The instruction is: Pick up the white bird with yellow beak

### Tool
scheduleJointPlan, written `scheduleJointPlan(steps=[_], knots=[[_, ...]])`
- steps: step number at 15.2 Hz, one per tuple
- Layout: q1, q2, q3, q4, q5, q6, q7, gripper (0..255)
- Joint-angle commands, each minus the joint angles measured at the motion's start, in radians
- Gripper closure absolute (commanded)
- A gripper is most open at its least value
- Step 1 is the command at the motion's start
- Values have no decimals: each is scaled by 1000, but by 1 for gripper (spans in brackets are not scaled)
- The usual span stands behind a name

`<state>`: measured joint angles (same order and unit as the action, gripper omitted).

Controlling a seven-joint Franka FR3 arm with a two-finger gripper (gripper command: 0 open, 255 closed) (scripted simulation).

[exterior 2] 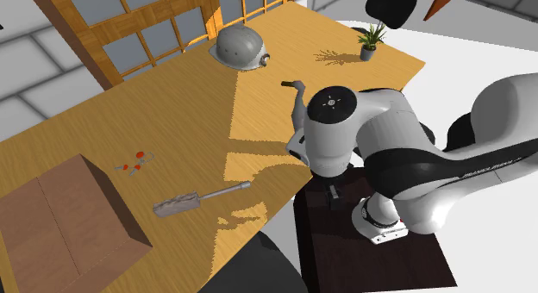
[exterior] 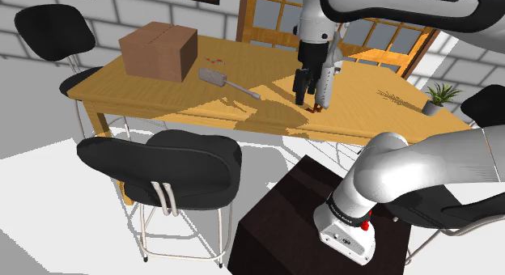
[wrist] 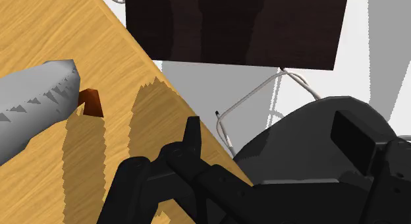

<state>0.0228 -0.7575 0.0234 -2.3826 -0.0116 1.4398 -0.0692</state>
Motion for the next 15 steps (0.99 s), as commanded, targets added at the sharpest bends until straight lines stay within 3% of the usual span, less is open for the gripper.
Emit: scheduleJointPlan(steps=[1, 15], knots=[[0, 0, 0, 0, 0, 0, 0, 0], [-85, 193, -232, 428, -120, -143, -222, 0]])
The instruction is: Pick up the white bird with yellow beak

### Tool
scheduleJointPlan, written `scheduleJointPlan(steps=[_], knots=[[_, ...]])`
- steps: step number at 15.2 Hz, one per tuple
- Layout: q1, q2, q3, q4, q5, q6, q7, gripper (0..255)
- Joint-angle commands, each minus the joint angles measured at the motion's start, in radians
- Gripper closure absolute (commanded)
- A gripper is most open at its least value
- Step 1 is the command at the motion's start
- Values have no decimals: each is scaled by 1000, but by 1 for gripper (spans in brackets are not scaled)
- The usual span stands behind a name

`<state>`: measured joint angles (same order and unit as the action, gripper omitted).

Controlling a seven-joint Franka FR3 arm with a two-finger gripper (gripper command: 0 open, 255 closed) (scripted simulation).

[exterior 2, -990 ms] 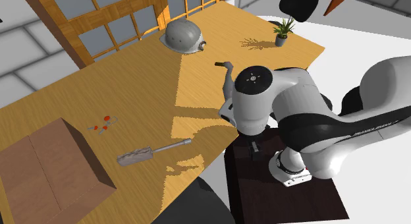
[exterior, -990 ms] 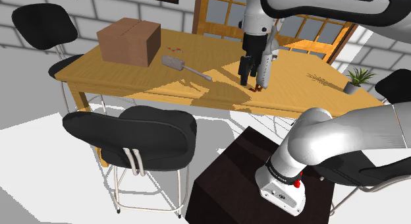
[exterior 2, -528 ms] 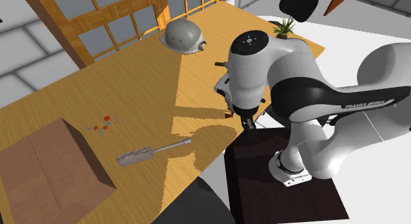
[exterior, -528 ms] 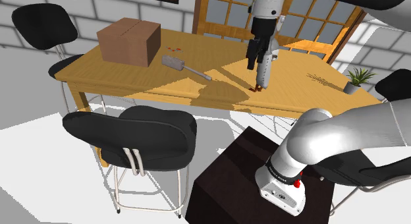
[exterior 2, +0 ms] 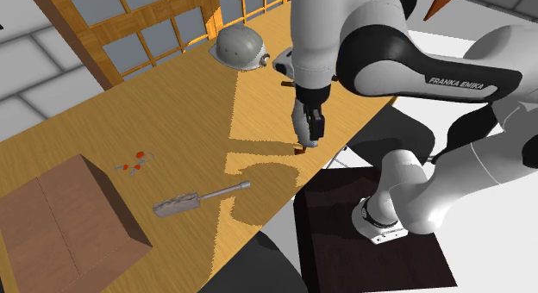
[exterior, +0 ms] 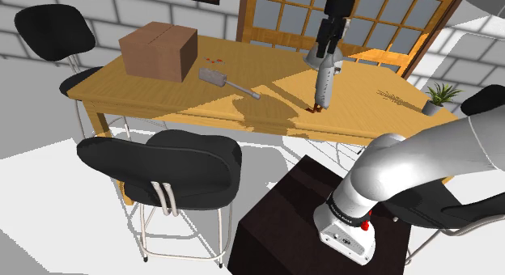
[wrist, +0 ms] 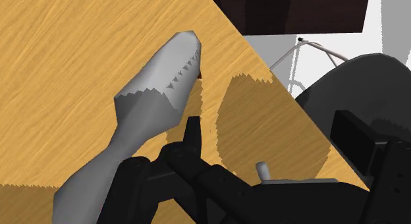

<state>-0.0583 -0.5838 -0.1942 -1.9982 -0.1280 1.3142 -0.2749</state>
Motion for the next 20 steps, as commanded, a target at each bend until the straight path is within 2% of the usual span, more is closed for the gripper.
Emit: scheduleJointPlan(steps=[1, 9, 10, 17, 19, 20], knots=[[-7, 39, -32, 82, -7, -29, -33, 0], [-33, 236, -183, 433, 1, -133, -192, 0], [-33, 238, -184, 434, 1, -134, -192, 0], [-39, 172, -176, 265, -14, -27, -173, 0], [-39, 172, -176, 265, -14, -27, -173, 0], [-39, 172, -176, 264, -14, -27, -173, 255]])
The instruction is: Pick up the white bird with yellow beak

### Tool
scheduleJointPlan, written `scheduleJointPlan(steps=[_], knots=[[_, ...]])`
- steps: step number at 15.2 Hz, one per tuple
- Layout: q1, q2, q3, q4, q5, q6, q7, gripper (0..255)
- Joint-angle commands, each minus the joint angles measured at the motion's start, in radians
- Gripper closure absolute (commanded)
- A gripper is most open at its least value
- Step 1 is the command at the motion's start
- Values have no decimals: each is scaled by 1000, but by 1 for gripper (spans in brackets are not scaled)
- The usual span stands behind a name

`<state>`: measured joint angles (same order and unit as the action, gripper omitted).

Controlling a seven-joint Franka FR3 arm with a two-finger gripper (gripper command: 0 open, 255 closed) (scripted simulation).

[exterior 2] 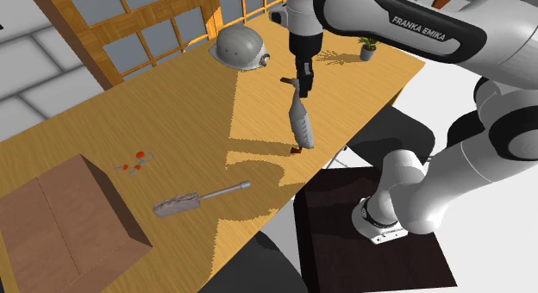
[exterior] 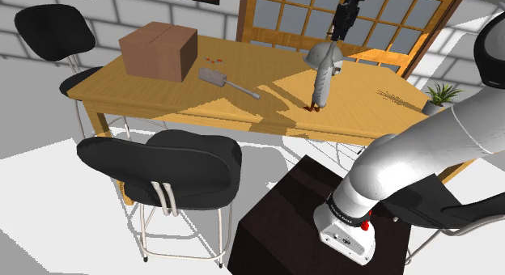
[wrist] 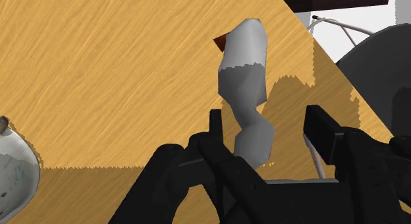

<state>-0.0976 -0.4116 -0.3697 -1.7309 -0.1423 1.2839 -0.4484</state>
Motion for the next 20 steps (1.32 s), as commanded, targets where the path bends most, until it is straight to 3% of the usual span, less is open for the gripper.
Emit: scheduleJointPlan(steps=[1, 9, 20], knots=[[0, -2, 0, -5, 0, 3, 1, 255], [0, 0, 0, -2, 0, 3, 0, 255], [9, 102, -15, 253, 23, -155, -30, 255]])
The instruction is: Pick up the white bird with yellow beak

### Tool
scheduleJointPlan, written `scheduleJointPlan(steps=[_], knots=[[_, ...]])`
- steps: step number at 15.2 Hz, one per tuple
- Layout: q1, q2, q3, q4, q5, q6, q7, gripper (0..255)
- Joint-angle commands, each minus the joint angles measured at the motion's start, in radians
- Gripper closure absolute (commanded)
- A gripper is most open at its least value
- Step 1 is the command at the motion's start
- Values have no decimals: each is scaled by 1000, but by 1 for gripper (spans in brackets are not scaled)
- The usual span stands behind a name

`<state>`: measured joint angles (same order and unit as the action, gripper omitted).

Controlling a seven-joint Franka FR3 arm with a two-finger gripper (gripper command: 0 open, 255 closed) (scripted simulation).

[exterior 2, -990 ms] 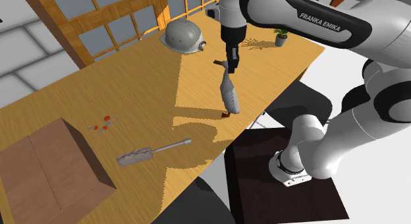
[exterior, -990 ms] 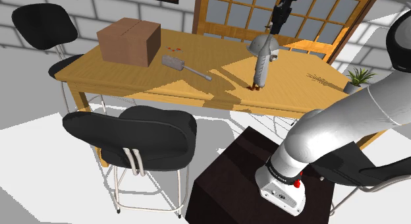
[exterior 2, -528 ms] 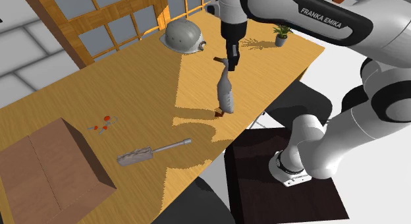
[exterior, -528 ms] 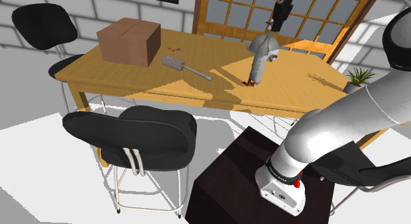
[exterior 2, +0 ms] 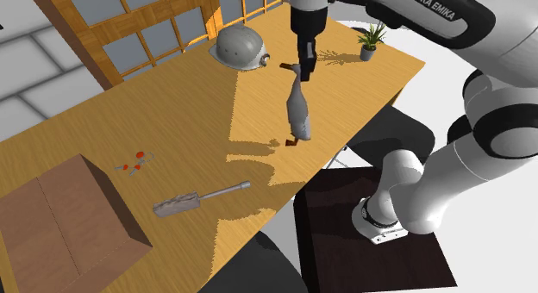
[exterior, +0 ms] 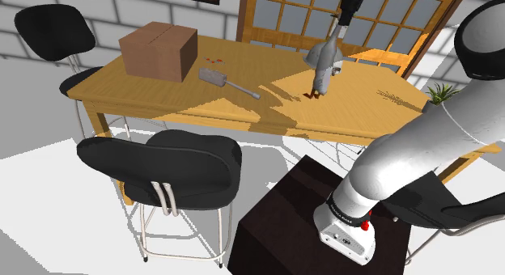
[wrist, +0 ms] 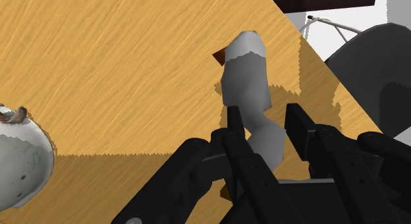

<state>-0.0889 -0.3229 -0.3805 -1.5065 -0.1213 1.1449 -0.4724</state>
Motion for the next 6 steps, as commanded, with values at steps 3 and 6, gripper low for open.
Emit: scheduleJointPlan(steps=[3, 6], knots=[[1, 49, -13, 111, 11, -63, -18, 255], [1, 64, -16, 144, 15, -82, -24, 255]])
